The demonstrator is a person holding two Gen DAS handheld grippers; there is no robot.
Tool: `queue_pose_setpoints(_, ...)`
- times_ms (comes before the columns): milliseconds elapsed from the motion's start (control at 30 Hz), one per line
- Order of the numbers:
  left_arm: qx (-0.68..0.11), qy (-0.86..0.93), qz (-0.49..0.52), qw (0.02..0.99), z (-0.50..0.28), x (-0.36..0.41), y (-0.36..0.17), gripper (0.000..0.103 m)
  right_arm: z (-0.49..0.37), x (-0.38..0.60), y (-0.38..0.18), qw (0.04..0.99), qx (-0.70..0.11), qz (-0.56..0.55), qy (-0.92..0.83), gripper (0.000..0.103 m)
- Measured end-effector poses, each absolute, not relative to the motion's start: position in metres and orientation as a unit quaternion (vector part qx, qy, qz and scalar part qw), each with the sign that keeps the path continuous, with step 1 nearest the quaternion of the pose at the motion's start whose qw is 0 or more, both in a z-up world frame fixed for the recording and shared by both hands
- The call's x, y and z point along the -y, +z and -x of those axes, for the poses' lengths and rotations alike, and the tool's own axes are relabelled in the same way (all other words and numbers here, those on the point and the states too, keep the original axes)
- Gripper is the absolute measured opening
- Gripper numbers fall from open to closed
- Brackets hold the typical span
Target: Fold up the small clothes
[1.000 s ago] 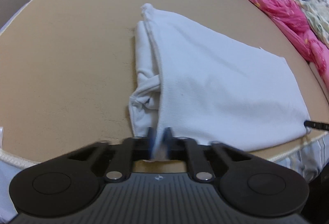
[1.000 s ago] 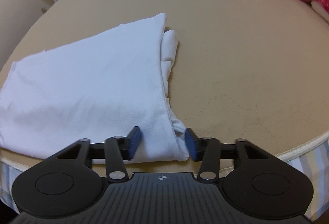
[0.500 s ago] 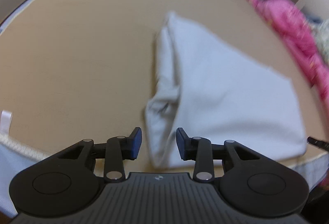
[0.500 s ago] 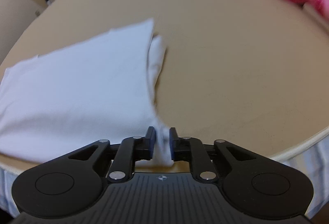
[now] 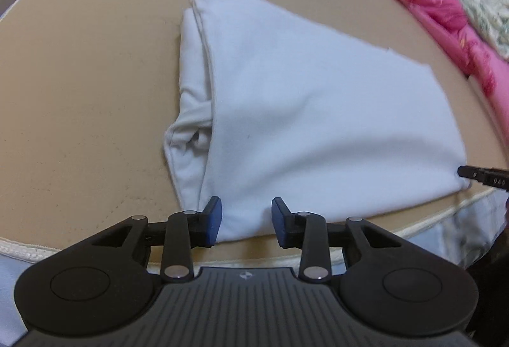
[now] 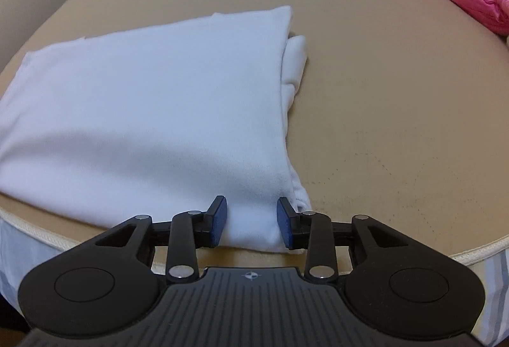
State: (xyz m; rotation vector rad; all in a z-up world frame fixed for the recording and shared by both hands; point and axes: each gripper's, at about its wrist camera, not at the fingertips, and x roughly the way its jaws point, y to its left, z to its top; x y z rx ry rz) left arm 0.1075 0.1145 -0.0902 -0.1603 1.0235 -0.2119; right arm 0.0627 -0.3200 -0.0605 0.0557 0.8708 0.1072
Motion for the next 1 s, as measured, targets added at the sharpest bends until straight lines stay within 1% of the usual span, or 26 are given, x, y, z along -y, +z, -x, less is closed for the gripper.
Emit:
queue_pose_setpoints(67, -0.48, -0.099, 0.091, 0.867, -0.107, -0.121, -0.088, 0.04, -0.059, 0.322, -0.054, 0.913, -0.403, -0.032, 0.057, 0.037)
queue_pose_setpoints(200, -0.492, -0.094, 0.094, 0.86, -0.111, -0.124, -0.094, 0.04, -0.064, 0.321, -0.067, 0.898, -0.437, -0.009, 0.046, 0.038)
queue_pose_setpoints(233, -0.493, -0.095, 0.09, 0.86, -0.107, -0.122, -0.092, 0.04, -0.064, 0.32, -0.067, 0.9, -0.434, -0.002, 0.046, 0.038)
queue_pose_setpoints(300, -0.487, -0.094, 0.088, 0.864, -0.107, -0.119, -0.089, 0.041, -0.061, 0.318, -0.059, 0.91, -0.413, 0.001, 0.044, 0.038)
queue_pose_setpoints(400, -0.472, -0.099, 0.103, 0.87, -0.105, -0.121, -0.082, 0.042, -0.058, 0.327, -0.044, 0.927, -0.372, -0.026, 0.038, 0.038)
queue_pose_setpoints(467, -0.464, -0.097, 0.113, 0.873, -0.105, -0.125, -0.08, 0.043, -0.051, 0.332, -0.041, 0.935, -0.35, -0.043, 0.026, 0.041)
queue_pose_setpoints(500, -0.461, -0.095, 0.118, 0.874, -0.105, -0.126, -0.078, 0.043, -0.051, 0.335, -0.04, 0.938, -0.343, -0.046, 0.019, 0.043)
queue_pose_setpoints(700, -0.44, -0.077, 0.147, 0.882, -0.105, -0.138, -0.068, 0.048, -0.061, 0.344, -0.043, 0.941, -0.333, -0.059, -0.01, 0.043)
queue_pose_setpoints(733, -0.436, -0.072, 0.151, 0.884, -0.105, -0.14, -0.067, 0.049, -0.059, 0.345, -0.042, 0.942, -0.331, -0.058, -0.011, 0.043)
queue_pose_setpoints(900, -0.424, -0.043, 0.158, 0.891, -0.103, -0.148, -0.061, 0.063, -0.055, 0.345, -0.039, 0.946, -0.32, -0.055, -0.008, 0.044)
queue_pose_setpoints(933, -0.425, -0.037, 0.157, 0.891, -0.104, -0.149, -0.061, 0.063, -0.054, 0.345, -0.038, 0.946, -0.32, -0.054, -0.007, 0.044)
queue_pose_setpoints(1000, -0.427, -0.024, 0.158, 0.89, -0.104, -0.152, -0.061, 0.068, -0.051, 0.343, -0.036, 0.946, -0.321, -0.05, -0.007, 0.044)
